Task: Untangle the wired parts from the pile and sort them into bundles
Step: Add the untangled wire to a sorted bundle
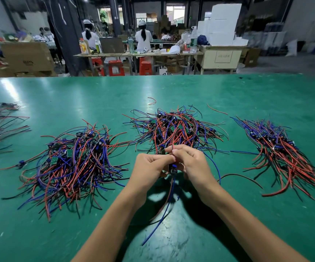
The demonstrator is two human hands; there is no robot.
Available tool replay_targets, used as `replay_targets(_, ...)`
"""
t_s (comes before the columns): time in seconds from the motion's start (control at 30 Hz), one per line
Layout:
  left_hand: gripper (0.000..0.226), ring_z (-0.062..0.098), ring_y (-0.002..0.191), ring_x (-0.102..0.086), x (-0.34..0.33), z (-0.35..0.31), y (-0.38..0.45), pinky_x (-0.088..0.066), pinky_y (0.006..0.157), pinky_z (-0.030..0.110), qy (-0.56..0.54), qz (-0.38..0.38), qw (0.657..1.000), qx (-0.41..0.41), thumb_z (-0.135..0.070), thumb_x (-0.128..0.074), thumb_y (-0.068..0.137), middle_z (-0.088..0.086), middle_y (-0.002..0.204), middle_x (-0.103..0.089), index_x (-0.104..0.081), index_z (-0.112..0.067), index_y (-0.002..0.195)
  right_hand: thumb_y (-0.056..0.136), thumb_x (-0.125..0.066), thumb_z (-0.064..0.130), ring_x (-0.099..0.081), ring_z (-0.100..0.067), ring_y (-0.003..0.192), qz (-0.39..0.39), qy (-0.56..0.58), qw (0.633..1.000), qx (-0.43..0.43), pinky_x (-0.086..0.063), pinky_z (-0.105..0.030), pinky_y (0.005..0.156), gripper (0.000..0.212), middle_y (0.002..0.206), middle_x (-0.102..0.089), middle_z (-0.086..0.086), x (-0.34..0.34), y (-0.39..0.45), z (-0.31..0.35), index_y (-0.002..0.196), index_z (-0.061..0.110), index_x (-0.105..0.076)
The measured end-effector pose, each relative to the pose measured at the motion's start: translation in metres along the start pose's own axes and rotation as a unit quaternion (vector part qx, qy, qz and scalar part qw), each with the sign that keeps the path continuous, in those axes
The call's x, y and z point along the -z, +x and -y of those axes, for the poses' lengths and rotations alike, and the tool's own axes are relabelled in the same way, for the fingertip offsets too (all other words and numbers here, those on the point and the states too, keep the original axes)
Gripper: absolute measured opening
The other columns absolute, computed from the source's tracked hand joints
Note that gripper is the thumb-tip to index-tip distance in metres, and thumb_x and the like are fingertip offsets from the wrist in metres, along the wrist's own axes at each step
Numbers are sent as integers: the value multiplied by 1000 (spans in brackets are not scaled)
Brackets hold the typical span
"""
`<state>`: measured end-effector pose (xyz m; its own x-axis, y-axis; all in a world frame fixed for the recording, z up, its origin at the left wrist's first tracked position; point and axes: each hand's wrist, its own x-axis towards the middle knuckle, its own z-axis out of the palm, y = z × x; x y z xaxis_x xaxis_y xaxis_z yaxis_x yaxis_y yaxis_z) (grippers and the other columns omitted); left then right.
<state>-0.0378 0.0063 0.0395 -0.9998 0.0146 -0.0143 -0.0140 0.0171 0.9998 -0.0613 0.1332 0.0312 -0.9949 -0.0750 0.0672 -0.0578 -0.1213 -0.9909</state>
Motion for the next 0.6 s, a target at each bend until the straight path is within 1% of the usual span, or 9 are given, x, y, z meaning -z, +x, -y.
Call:
replay_targets(0.03,20,13,78,-64,0,0,0,-47,75,31,-5,2,1000,7,-19,-68,88,7,79,-78,-82,-15,75,99,-52,3,-61,-2,60,-13,1,1000,-2,-50,-14,57,27,66,-69,7,0,1,-1,84,12,-74)
replay_targets(0.1,19,14,81,-64,0,-2,1,-46,79,35,-9,17,1000,16,-20,-69,87,9,79,-78,-82,-12,76,98,-54,7,-56,0,56,-41,-5,999,-2,-47,-14,53,27,63,-66,7,0,2,-3,82,12,-74)
replay_targets(0.2,18,10,84,-68,-2,-3,0,-49,85,37,-2,49,999,9,-17,-70,87,9,80,-78,-83,-14,75,98,-54,11,-53,0,50,-75,7,997,-5,-42,-13,48,28,68,-69,2,5,7,-2,78,16,-73)
replay_targets(0.27,17,9,81,-69,-2,-2,-2,-50,81,32,9,75,997,5,-16,-69,86,9,78,-78,-83,-13,77,97,-53,13,-48,2,41,-104,5,995,-13,-33,-8,39,28,69,-72,1,11,10,2,78,18,-72)
replay_targets(0.33,18,8,78,-67,-3,-1,-4,-48,72,24,25,102,994,2,-16,-69,88,8,77,-77,-83,-14,78,97,-53,15,-38,-1,36,-127,3,992,-25,-26,-11,35,27,71,-74,2,19,14,5,80,19,-73)
replay_targets(0.4,19,8,78,-66,-2,-2,-4,-47,68,20,34,123,992,-1,-15,-69,89,9,77,-77,-83,-14,76,97,-54,18,-28,-2,36,-143,19,988,-47,-21,-15,35,25,73,-74,4,27,15,7,82,19,-74)
replay_targets(0.47,21,9,81,-67,-1,-2,-5,-49,66,18,33,147,989,-4,-12,-68,90,10,77,-77,-82,-14,74,95,-56,20,-25,-4,37,-160,50,984,-66,-16,-14,38,24,73,-73,5,34,16,9,80,20,-74)
replay_targets(0.53,23,13,80,-65,2,-4,-6,-51,67,17,34,166,985,-9,-9,-68,90,11,76,-77,-82,-13,74,92,-57,21,-23,-5,38,-158,87,980,-87,-14,-14,38,21,68,-68,7,39,17,12,80,20,-74)
replay_targets(0.6,23,12,78,-65,7,-6,-6,-50,66,16,40,183,982,-22,-5,-67,91,11,72,-76,-82,-12,74,91,-54,21,-21,-4,37,-124,131,975,-129,-13,-14,34,18,65,-61,8,45,19,14,83,18,-70)
